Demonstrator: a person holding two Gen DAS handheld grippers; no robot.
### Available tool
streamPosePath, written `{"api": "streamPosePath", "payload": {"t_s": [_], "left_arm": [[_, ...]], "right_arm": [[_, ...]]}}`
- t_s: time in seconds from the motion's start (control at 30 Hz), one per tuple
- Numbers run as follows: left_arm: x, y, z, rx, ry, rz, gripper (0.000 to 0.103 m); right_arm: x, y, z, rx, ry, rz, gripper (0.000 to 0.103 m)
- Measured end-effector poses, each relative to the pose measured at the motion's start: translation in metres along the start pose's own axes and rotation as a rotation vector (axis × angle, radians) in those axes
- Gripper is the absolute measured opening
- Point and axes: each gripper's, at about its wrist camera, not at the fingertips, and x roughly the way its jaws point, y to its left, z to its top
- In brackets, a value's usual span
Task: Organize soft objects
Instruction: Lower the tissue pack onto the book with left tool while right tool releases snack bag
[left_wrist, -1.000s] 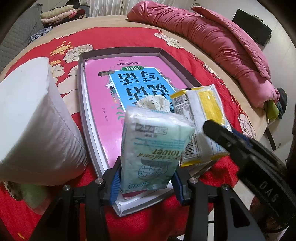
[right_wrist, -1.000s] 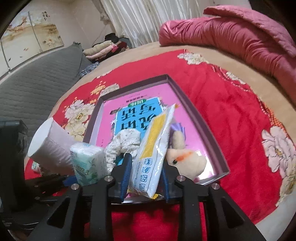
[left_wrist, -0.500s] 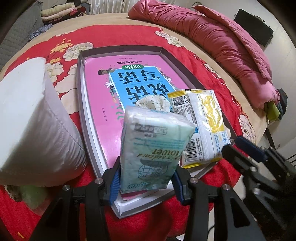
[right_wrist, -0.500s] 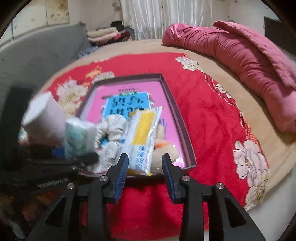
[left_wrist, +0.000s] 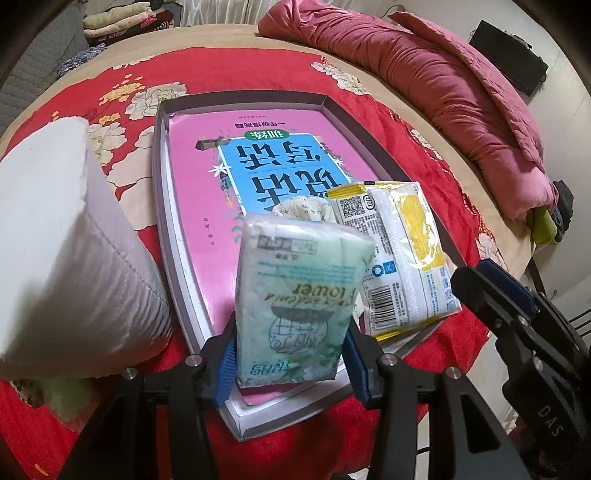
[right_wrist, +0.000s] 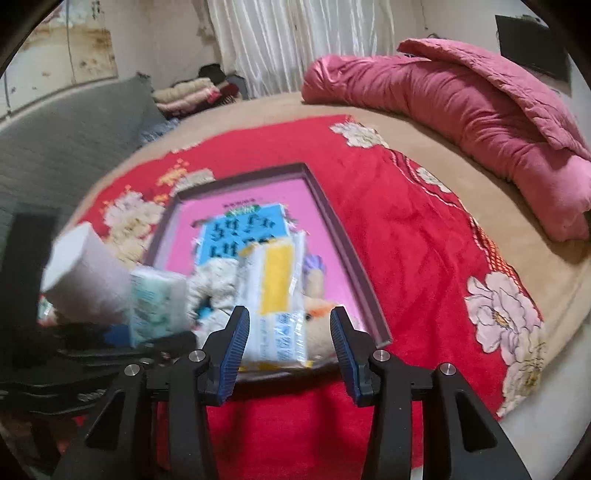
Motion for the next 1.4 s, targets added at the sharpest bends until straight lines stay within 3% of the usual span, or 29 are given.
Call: {"api": "streamPosePath", "payload": {"t_s": [0.2,0.57,1.0,1.17,1.4], "left_arm": [[-0.004,-0.003,0.000,0.011,-0.020,-0.012,0.056],[-0.014,-0.004,-0.003,0.028,-0.047,-0.031,0.057],[-0.046,-0.004,-0.014,0.050,-0.141,-0.090,0.061],[-0.051,-0.007,-0.015,0.064,-0.145,-0.151,0.061],[-0.033,-0.010,-0.012,0.062,-0.092,-0.154,0.064]], "right_arm": [[0.000,0.006,0.001,-0.002,0.009,0.015,0.048],[0.003,0.001,-0.002,0.023,0.027,-0.018,0.053],[-0.001,-0.005,-0.002,0.049,0.016,-0.023,0.054],[-0.003,-0.005,-0.002,0.038,0.009,-0.040,0.054],[-0.004,-0.008,-0.001,0.049,0.013,-0.038,0.054]]}}
